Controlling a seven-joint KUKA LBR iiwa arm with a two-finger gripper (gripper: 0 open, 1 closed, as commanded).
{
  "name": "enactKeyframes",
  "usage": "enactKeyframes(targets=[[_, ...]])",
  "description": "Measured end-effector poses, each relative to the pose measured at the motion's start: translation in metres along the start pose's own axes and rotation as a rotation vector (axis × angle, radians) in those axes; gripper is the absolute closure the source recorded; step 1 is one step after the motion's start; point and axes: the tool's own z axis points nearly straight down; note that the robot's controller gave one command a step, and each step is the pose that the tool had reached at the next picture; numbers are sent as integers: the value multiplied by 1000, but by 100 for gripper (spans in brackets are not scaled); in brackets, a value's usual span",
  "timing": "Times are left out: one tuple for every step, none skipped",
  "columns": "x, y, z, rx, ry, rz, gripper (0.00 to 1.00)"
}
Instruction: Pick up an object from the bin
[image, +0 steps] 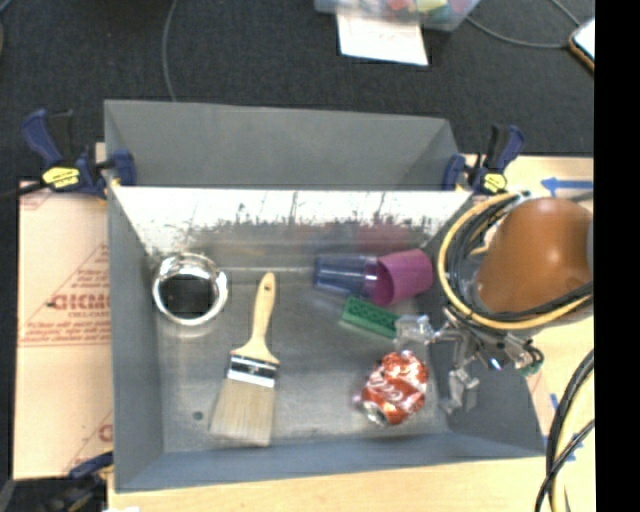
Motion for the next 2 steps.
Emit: enactKeyframes(targets=[[-3,23,49,-11,9,-266,0],[-15,26,78,-1,2,-420,0]])
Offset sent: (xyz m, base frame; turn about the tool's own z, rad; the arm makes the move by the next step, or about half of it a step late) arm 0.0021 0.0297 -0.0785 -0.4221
